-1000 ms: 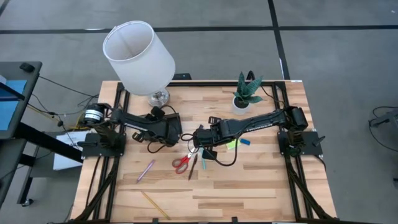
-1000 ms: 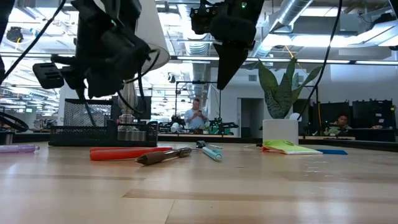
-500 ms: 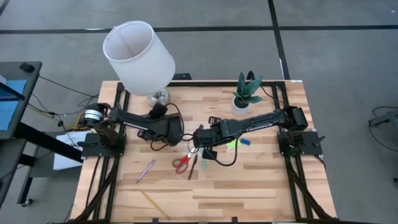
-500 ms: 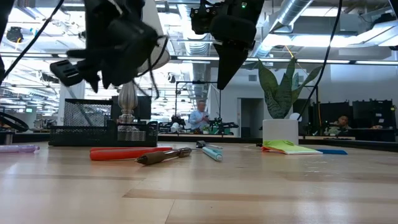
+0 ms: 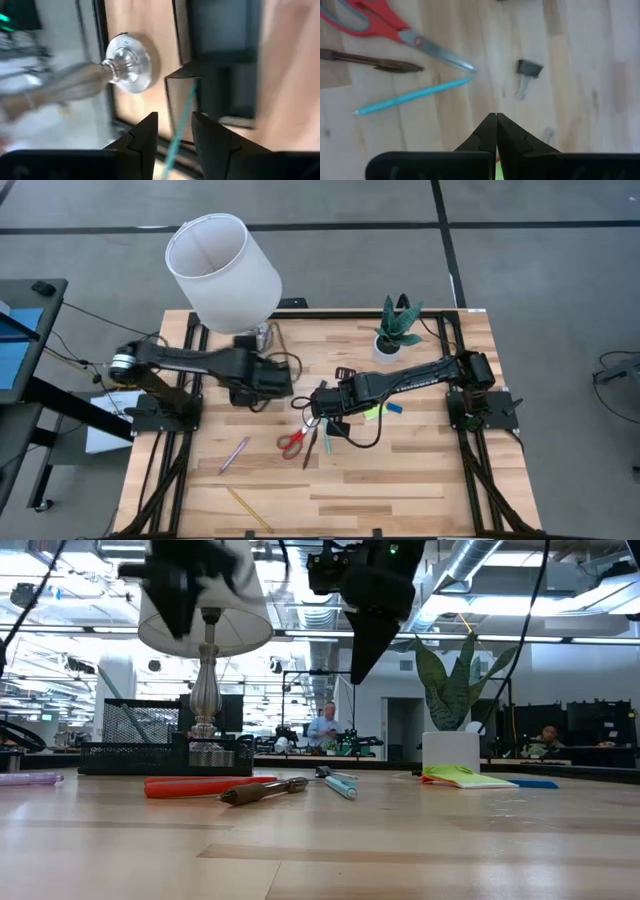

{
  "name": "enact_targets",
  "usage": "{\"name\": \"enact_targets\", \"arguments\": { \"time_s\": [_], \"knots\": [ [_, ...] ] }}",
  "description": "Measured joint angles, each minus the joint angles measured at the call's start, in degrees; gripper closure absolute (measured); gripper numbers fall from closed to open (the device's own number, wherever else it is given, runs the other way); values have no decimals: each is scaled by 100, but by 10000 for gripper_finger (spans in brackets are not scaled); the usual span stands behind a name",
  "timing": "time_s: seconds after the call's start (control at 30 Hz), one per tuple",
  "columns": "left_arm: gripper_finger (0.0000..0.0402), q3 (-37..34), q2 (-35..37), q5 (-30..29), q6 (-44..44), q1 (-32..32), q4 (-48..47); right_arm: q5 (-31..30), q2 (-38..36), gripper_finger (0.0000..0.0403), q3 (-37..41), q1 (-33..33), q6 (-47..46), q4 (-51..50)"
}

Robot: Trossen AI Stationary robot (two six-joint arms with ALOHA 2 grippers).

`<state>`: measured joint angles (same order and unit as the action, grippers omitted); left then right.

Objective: Pick and place office supplies into organizer
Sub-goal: Put the purple pen into the black desk organizer

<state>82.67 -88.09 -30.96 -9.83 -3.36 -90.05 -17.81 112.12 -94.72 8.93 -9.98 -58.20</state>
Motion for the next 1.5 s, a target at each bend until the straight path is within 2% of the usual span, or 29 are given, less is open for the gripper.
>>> {"name": "enact_targets", "arguments": {
  "time_s": [0.17, 0.33, 0.47, 0.57, 0.8, 0.93, 1.03, 1.13, 1.37, 1.5],
  "knots": [
    [290, 71, 1172, 30, -1283, -203, 160, -25, 0, 401, 0, -132, 301, -6],
    [290, -426, 2198, 419, -3050, -744, 515, -24, 0, 401, 0, -299, 600, 31],
    [290, -1101, 2642, 799, -4718, -1273, 1068, 110, 0, 401, 0, -440, 1097, 231],
    [290, -1647, 2669, 1267, -5144, -1595, 1667, 702, 2, 401, 0, -570, 1728, 695],
    [290, -2747, 2160, 2733, -5756, -2257, 2983, 3603, 165, 401, -17, -708, 2783, 1779],
    [290, -2987, 1657, 3017, -6239, -2608, 3275, 4521, 317, 401, -9, -650, 3435, 1883],
    [290, -3046, 1272, 3048, -6447, -2802, 3253, 4621, 373, 401, 13, -585, 3721, 1824],
    [290, -3051, 877, 2963, -6529, -2908, 3282, 4647, 618, 401, -19, -501, 3718, 2194],
    [290, -3052, -202, 2732, -6819, -2936, 3308, 4630, 864, 401, 6, -483, 3104, 2452],
    [290, -3045, -494, 2444, -7123, -3088, 3256, 4633, 944, 401, 7, -484, 3049, 2479]
  ]
}}
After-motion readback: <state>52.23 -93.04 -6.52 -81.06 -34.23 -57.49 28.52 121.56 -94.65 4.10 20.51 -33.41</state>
